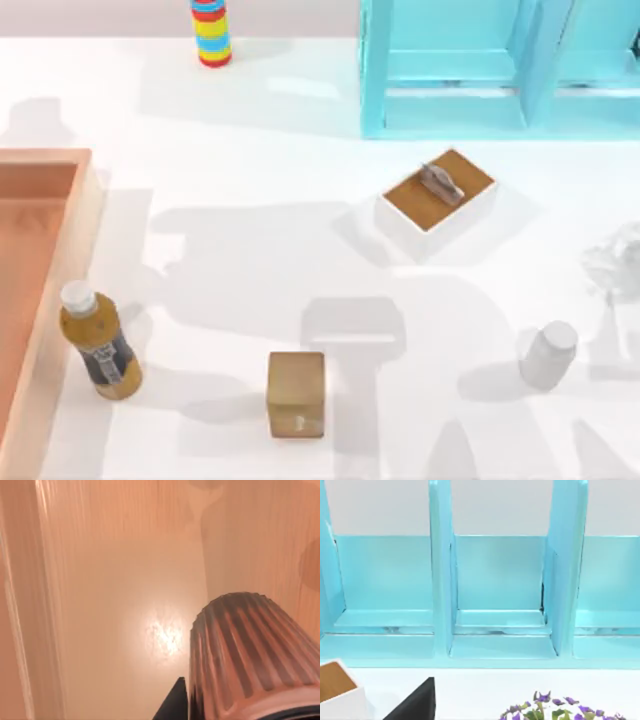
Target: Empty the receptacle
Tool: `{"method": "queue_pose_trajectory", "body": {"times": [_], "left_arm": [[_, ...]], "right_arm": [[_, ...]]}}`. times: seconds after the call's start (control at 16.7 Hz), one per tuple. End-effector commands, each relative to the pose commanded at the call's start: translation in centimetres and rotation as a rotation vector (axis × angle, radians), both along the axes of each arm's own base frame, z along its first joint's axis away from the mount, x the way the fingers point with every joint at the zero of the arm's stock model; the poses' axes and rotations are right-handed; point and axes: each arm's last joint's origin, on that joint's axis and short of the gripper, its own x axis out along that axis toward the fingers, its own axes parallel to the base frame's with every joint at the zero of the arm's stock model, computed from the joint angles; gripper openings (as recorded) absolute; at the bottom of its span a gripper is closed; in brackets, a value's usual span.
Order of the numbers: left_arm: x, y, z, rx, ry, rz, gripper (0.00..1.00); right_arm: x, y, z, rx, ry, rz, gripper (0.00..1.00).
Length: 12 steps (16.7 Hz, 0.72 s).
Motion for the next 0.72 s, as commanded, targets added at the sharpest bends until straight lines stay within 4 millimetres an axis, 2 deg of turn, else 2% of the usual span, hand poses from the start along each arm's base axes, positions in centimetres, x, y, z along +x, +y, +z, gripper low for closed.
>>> {"method": "queue_pose_trajectory", "body": {"times": [0.12,0.24,0.36,0.48,0.6,0.72], "left_arm": [[1.4,-3.6,-0.4,-0.003,-0.043,0.001,0.00],[2.4,-8.5,-1.1,-0.018,-0.078,-0.002,0.00],[2.7,-13.5,-2.2,-0.036,-0.093,-0.006,0.00],[2.4,-17.6,-3.8,-0.044,-0.078,-0.005,0.00],[1.7,-20.4,-5.9,-0.037,-0.034,-0.003,0.00],[1.2,-21.6,-7.7,-0.020,0.016,-0.002,0.00]], "right_arm": [[0.0,0.0,0.0,0.000,0.000,0.000,1.00],[0.0,0.0,0.0,0.000,0.000,0.000,1.00],[0.0,0.0,0.0,0.000,0.000,0.000,1.00],[0.0,0.0,0.0,0.000,0.000,0.000,1.00],[0.0,0.0,0.0,0.000,0.000,0.000,1.00],[0.0,0.0,0.0,0.000,0.000,0.000,1.00]]}}
